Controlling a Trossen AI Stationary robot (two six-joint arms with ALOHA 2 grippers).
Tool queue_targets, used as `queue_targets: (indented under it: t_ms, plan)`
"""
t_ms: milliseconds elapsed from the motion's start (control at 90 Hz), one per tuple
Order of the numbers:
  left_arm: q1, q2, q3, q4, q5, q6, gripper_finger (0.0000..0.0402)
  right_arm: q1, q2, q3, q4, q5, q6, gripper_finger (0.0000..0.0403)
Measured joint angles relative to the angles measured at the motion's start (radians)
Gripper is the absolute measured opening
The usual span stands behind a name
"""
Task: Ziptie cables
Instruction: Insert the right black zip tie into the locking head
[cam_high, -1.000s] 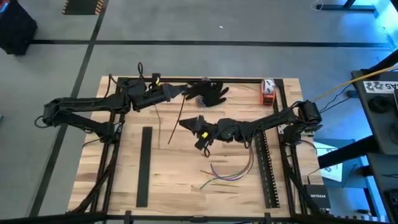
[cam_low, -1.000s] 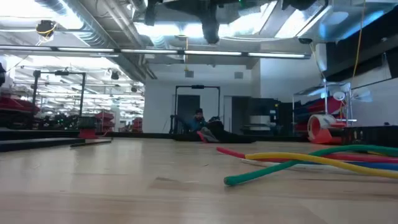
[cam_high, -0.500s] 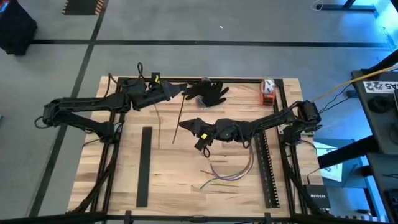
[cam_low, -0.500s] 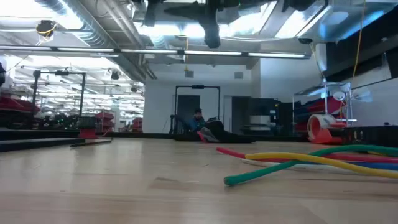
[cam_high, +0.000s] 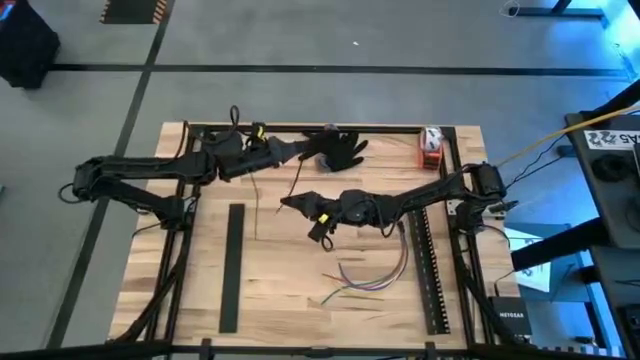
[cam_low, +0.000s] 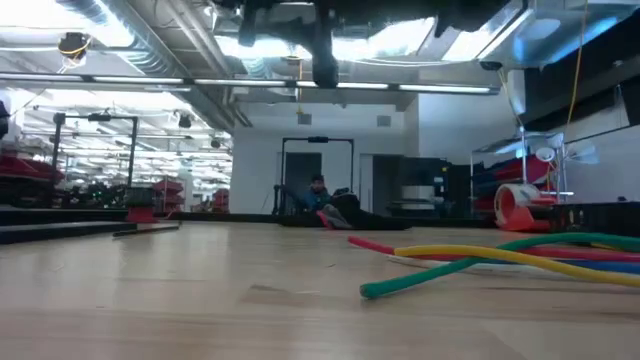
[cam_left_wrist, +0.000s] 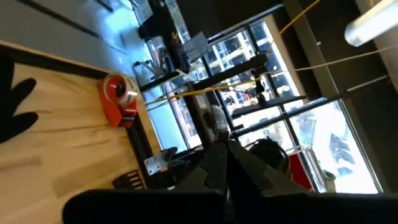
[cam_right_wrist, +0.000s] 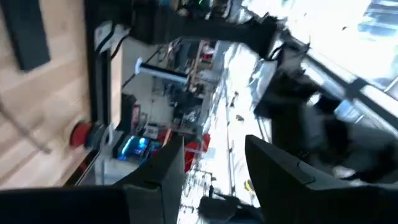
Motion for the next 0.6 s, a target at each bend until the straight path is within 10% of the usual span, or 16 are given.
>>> queue_targets:
  t_ms: [600]
  plan:
    - [0.051, -0.095, 0.000, -0.012, 0.039, 0.063, 0.0000, 0.091, -0.001, 0.009, 0.015, 0.278, 0.035, 0.0162]
